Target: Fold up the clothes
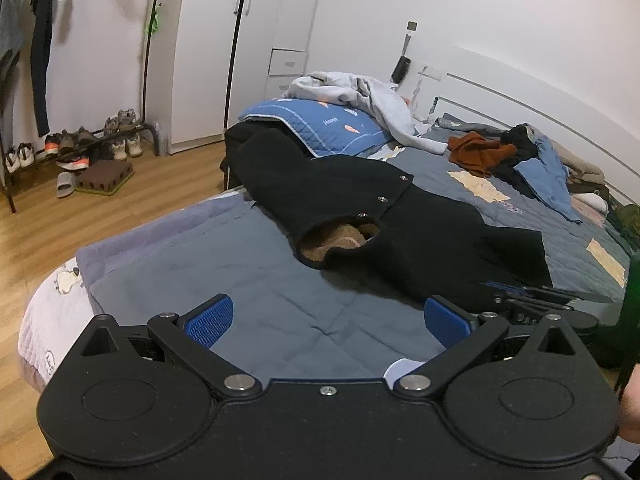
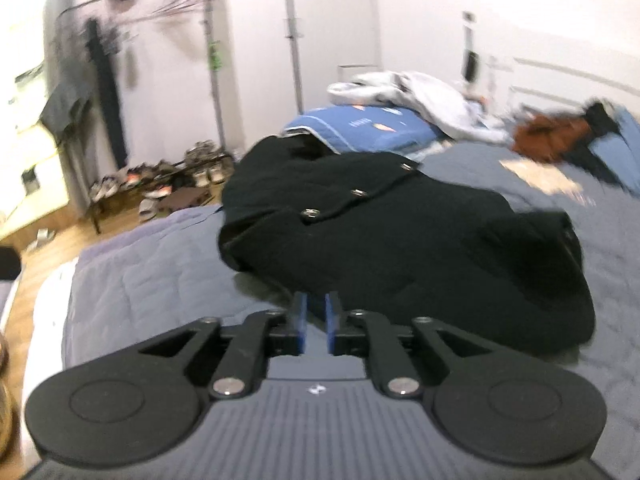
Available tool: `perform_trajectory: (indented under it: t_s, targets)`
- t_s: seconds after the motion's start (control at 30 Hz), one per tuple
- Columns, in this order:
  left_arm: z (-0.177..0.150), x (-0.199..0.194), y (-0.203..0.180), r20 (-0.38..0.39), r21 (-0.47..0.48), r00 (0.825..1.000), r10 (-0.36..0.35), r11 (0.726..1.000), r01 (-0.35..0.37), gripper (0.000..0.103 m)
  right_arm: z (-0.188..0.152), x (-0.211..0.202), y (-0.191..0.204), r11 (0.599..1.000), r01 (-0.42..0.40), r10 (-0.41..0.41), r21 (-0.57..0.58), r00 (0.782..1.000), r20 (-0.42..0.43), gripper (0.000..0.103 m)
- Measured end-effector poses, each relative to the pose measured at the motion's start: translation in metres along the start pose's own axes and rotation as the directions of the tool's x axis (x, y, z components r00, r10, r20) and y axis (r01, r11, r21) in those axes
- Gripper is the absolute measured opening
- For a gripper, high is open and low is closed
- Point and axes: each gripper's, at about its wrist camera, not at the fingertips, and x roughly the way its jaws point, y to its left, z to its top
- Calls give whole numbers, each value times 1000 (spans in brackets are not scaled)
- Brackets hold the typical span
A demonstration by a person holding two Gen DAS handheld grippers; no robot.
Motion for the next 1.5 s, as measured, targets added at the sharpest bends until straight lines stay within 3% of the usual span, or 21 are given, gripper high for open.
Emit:
perform_trajectory:
  t_s: [0.07, 0.17, 0.33, 0.73, 0.83, 0.9, 0.93, 0.97, 1.13, 1.5]
  targets:
    - [0, 1, 1, -1, -2, 1000, -2, 1000, 2, 103, 1, 7, 11, 998, -11, 11, -62, 1000, -4, 49]
    - [1, 3, 4, -5, -17, 1000, -4, 1000, 4, 103, 4, 24, 25, 991, -20, 21, -136, 1000, 8, 66]
    - [2, 5, 11, -8, -39, 1000, -3, 999, 2, 103, 10, 63, 37, 977, -17, 20, -212, 1000, 13, 75]
    - [2, 7, 17, -20, -72, 1000, -16, 997, 15, 103, -3, 134, 35, 940, 30, -45, -338, 998, -39, 75]
    - [2, 7, 18, -24, -73, 1000, -13, 997, 11, 103, -5, 140, 32, 949, 48, -63, -312, 997, -41, 70]
    - [2, 7, 18, -25, -78, 1000, -13, 997, 11, 103, -5, 144, 29, 955, 80, -95, -284, 995, -38, 49]
    - [2, 6, 18, -25, -79, 1000, -13, 997, 11, 103, -5, 145, 27, 957, 102, -116, -272, 993, -37, 27]
    - [2, 6, 17, -25, -78, 1000, -12, 997, 10, 103, -5, 143, 24, 964, 110, -121, -244, 992, -29, 15]
    - [2, 5, 16, -23, -66, 1000, -10, 998, 9, 103, -4, 125, 11, 988, 84, -84, -132, 996, 5, 11]
    - [0, 2, 13, -14, -57, 1000, -20, 998, 19, 103, 4, 56, -5, 998, 55, -52, -37, 996, 65, 10]
